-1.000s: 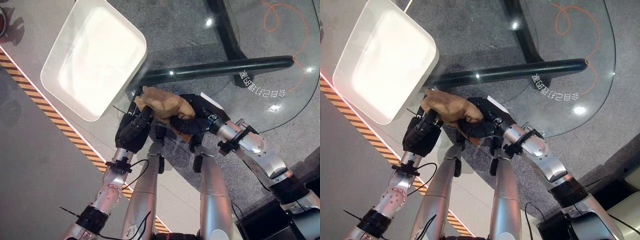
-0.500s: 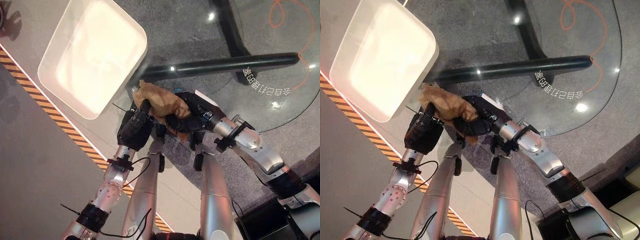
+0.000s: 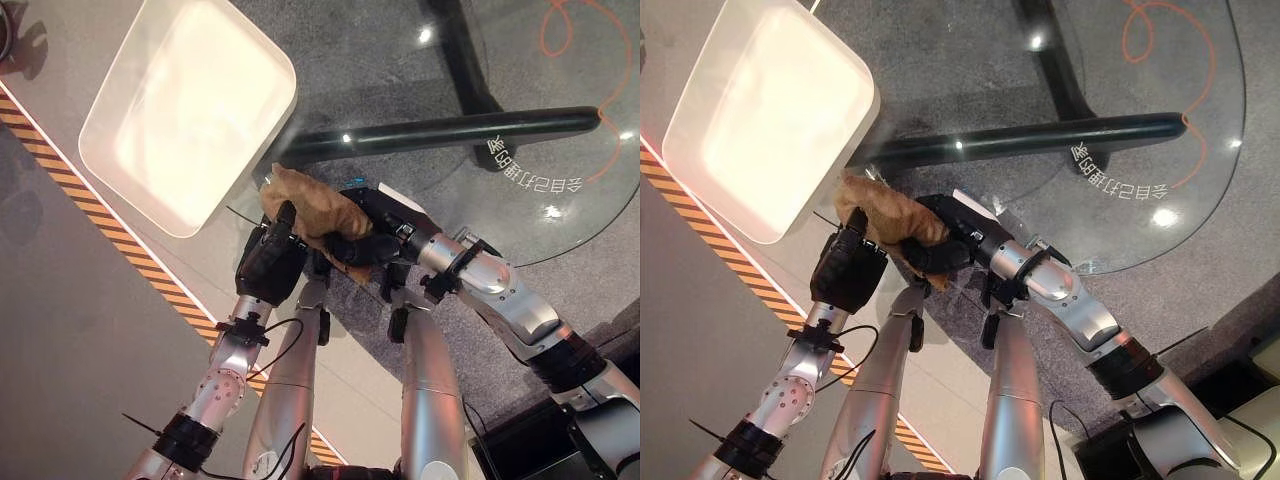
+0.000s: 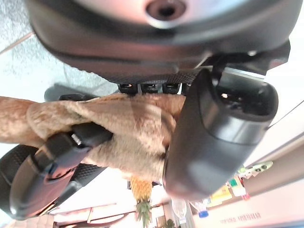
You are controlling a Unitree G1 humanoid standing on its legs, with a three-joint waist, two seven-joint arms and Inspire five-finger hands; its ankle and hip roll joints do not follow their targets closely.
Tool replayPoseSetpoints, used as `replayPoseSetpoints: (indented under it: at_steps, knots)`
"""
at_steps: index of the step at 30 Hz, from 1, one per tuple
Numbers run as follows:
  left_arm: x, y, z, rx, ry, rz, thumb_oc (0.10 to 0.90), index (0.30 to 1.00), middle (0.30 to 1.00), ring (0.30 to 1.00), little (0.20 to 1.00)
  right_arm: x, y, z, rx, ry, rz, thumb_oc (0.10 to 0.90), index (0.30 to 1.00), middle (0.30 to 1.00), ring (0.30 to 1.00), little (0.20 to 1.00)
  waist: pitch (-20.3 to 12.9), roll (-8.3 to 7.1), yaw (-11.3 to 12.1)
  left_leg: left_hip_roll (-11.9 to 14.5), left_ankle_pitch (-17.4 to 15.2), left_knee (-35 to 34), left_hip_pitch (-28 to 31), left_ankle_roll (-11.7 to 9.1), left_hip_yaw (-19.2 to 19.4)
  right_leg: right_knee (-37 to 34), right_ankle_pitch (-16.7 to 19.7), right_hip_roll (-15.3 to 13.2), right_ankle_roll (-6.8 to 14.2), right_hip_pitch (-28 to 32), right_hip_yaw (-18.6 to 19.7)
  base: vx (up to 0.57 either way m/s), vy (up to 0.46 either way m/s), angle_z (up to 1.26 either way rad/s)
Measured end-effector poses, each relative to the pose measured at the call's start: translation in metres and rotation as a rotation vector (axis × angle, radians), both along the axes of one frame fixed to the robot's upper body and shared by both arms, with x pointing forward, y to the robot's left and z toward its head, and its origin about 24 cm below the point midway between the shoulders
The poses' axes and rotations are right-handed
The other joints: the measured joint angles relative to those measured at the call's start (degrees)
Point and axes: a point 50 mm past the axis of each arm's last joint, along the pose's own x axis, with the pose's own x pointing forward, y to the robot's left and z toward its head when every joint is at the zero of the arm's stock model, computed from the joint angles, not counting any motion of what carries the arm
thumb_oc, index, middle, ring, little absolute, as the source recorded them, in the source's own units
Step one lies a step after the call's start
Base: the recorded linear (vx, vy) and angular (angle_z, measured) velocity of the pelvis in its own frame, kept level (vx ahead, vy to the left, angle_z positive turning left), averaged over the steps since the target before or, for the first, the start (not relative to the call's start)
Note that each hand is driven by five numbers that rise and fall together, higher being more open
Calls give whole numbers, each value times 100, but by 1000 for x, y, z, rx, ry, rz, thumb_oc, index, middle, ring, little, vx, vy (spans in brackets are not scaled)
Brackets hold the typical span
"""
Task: Wipe the table with a cloth and put it in the basket.
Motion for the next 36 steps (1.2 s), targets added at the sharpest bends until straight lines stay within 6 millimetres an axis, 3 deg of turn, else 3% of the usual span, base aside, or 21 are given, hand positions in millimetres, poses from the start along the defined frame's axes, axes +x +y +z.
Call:
replayPoseSetpoints:
  at_steps: [9,15,25,36]
  knots:
    - [-1,6,-5,79,1,10,800,900,900,900,900,-6,7,-15,39,61,-75,100,300,300,300,200,1,1,-15,-13,1,3,15,2,3,-7,12,2,1,22,29,-5,36,0]
    - [-6,7,-15,90,37,9,800,900,900,900,900,-7,8,-27,90,220,-90,100,300,300,300,200,1,0,-69,-20,19,-96,67,5,9,-24,12,0,1,37,39,0,0,0]
    - [-6,8,-8,81,-33,6,800,900,900,900,900,-16,14,-47,398,592,67,100,300,300,300,200,0,1,-22,-26,25,-86,151,-4,3,-17,13,7,-1,123,34,0,0,0]
    - [-9,11,-9,74,-70,-7,800,900,900,900,900,-20,15,-56,455,665,111,100,300,300,300,200,0,1,2,-21,28,-110,165,-7,-13,-67,16,11,-7,157,20,0,0,0]
